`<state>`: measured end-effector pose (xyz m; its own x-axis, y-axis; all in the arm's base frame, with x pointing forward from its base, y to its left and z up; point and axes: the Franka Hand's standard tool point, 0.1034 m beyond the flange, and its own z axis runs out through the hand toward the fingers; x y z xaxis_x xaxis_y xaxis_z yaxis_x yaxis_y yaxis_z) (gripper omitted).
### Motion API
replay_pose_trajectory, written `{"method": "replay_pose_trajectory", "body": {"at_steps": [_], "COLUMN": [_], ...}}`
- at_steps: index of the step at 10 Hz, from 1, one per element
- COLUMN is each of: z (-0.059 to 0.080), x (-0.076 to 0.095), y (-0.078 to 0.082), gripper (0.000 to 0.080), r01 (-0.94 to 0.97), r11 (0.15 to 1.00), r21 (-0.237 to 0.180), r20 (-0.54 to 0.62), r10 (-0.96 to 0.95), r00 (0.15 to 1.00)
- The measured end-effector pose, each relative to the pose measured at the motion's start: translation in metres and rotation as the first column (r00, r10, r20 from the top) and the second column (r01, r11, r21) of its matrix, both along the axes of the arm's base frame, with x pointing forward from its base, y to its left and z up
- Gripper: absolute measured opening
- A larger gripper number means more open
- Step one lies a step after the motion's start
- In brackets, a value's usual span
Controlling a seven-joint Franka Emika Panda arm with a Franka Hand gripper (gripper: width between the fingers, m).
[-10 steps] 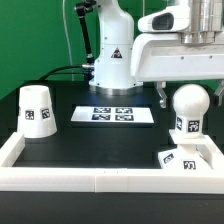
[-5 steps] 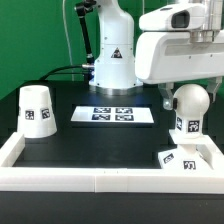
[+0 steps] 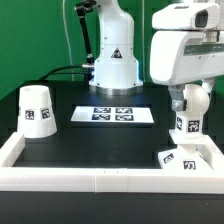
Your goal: Assemble lamp
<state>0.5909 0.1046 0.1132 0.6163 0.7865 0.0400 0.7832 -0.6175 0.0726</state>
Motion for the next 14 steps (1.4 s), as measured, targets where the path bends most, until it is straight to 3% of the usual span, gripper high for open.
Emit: {"method": "replay_pose_trajectory", "body": {"at_steps": [4, 5, 8, 11, 14], "z": [-0.0025, -0.0025, -0.0026, -0.0025, -0.0024], "x": [-0.0009, -0.0007, -0.0006, -0.0001, -0.0003], "y": [-0.0007, -0.0014, -0.0032, -0.0046, -0.0029], "gripper": [0.0698, 0.0576, 0.0577, 0.0577, 0.0578], "r01": [-0.126, -0.123, -0.088, 0.200, 0.472], "r11": [0.991, 0.991, 0.995, 0.980, 0.881], "r21": [-0.048, -0.048, -0.044, -0.014, 0.014], "r20": [-0.004, -0.004, -0.002, 0.010, 0.014], "r10": [0.126, 0.123, 0.087, -0.200, -0.472], "r00": [0.992, 0.992, 0.996, 0.980, 0.881]}}
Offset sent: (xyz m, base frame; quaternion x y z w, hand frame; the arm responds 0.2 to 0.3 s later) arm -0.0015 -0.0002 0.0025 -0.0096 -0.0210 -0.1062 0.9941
